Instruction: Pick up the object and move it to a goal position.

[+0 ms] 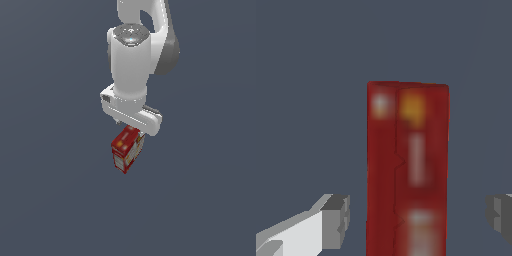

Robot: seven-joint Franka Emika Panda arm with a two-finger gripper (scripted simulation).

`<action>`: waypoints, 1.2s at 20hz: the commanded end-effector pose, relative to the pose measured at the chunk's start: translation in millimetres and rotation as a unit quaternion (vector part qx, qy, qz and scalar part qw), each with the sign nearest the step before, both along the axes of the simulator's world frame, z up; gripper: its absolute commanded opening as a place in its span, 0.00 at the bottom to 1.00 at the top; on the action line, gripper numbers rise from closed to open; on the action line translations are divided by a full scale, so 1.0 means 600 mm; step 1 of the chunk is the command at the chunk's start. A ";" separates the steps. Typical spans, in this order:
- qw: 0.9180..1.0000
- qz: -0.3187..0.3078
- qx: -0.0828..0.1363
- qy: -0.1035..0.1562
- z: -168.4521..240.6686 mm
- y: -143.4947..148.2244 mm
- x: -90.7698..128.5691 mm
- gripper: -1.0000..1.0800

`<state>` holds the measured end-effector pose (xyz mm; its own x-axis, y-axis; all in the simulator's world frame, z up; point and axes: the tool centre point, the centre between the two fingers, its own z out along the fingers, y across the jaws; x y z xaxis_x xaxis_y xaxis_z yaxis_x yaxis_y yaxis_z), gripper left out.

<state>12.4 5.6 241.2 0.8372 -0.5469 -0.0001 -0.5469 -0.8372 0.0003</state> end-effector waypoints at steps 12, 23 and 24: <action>1.000 -0.002 0.000 0.000 -0.079 0.000 -0.001 0.96; 1.000 -0.002 0.000 0.000 -0.082 0.000 0.001 0.00; 1.000 -0.002 0.000 0.000 -0.082 0.000 0.001 0.00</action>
<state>12.8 6.2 192.8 0.8351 -0.5501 0.0001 -0.5501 -0.8351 -0.0002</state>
